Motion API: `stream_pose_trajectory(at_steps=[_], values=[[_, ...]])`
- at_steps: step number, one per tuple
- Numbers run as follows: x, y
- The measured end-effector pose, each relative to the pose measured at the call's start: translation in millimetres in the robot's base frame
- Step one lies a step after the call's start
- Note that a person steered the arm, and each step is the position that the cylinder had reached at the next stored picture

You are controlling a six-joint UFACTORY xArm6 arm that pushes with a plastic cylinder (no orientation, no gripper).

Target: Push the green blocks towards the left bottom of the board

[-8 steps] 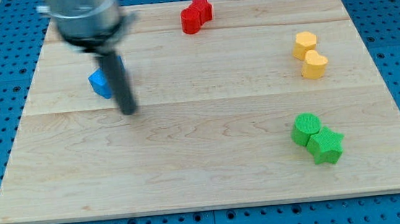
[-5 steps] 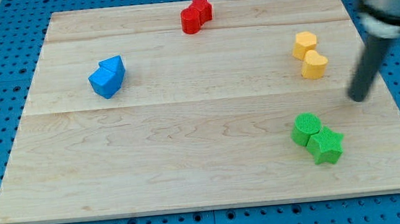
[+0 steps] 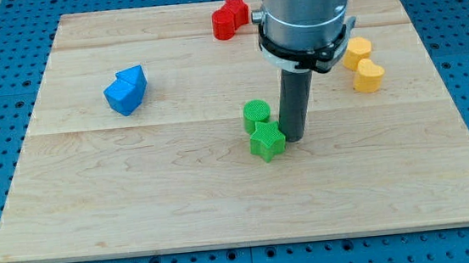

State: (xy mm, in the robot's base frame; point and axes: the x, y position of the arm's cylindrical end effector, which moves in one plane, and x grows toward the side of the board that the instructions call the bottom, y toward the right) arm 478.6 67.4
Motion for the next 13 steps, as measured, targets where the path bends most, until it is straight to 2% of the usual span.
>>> stream_pose_trajectory(at_steps=[5,6,7,8,10,11,12,13], values=[[-1,73],[18,49],[28,-7],[2,-22],[-47,-8],[-54,-14],[-53,-37],[-12,-63]])
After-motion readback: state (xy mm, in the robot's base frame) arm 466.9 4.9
